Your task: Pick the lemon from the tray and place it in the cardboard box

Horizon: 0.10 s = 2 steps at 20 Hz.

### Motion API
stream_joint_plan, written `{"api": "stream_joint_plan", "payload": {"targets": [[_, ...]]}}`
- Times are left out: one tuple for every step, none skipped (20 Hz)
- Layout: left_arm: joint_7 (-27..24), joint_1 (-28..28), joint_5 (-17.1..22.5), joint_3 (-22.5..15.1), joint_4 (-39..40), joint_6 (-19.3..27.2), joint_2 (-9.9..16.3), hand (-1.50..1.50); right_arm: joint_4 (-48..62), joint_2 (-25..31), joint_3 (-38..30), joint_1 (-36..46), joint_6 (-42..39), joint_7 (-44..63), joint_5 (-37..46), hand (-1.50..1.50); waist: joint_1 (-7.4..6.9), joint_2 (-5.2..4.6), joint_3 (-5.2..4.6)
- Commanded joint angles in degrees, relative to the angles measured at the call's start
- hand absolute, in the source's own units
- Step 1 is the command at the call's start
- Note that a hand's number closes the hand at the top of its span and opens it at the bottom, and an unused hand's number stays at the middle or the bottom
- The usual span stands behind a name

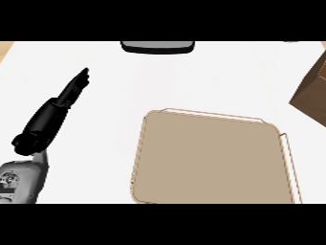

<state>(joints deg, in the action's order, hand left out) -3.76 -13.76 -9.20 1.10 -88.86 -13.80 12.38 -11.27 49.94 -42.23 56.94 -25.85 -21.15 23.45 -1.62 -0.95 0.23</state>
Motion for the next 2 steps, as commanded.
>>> {"api": "stream_joint_plan", "payload": {"targets": [[-1.11,-1.26,-0.77,-0.69,1.99,0.07,-0.52,0.00,2.76,3.49,-5.24,-1.22,0.37,1.94,-4.72,-1.50,-0.51,-0.57,0.07],[-1.72,0.12,-0.17,0.13,1.04,-0.15,0.01,0.00,2.14,4.22,-5.32,-3.65,1.40,-0.07,-4.69,-1.50,-0.79,-0.49,0.08]]}}
